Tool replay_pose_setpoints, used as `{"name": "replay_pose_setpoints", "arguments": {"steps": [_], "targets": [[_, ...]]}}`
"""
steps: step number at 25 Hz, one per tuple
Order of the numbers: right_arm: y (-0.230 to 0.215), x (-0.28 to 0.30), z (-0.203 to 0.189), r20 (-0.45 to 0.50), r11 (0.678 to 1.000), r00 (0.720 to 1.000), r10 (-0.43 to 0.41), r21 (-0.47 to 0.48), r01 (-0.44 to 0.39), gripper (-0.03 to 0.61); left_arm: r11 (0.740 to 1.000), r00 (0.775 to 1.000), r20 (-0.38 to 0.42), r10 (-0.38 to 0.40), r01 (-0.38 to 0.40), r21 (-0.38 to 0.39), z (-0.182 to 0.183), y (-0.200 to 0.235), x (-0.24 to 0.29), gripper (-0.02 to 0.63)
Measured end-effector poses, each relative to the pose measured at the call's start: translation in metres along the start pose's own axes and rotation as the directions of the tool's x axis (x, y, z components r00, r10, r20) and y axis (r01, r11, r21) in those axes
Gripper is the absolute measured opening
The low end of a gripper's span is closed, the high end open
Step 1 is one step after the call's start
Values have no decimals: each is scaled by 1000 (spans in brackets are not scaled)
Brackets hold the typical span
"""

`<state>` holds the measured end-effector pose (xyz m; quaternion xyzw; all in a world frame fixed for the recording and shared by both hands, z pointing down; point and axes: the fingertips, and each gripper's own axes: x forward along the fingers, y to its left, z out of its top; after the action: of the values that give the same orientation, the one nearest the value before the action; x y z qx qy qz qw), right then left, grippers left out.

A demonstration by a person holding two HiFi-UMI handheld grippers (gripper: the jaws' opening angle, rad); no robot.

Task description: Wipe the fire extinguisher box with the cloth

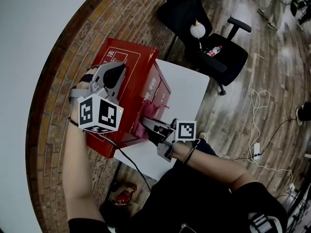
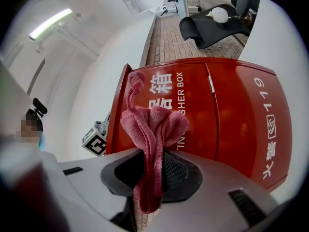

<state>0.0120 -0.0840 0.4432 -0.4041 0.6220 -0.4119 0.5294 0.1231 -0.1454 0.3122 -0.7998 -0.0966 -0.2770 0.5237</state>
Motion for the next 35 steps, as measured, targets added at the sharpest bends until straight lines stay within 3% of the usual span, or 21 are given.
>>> {"name": "replay_pose_setpoints", "arguments": {"steps": [22,28,35], "targets": [[-70,-21,-1,2,994,994,-110,-21,110,101,1000,1000,1,1,-1,0,0,0,0,31],[-97,-30,-7,1,981,982,-188,40,188,101,1000,1000,1,0,0,1,-1,0,0,31],[-100,-31,-7,-12,983,983,-182,13,182,101,1000,1000,3,0,0,2,0,-1,0,31]]}}
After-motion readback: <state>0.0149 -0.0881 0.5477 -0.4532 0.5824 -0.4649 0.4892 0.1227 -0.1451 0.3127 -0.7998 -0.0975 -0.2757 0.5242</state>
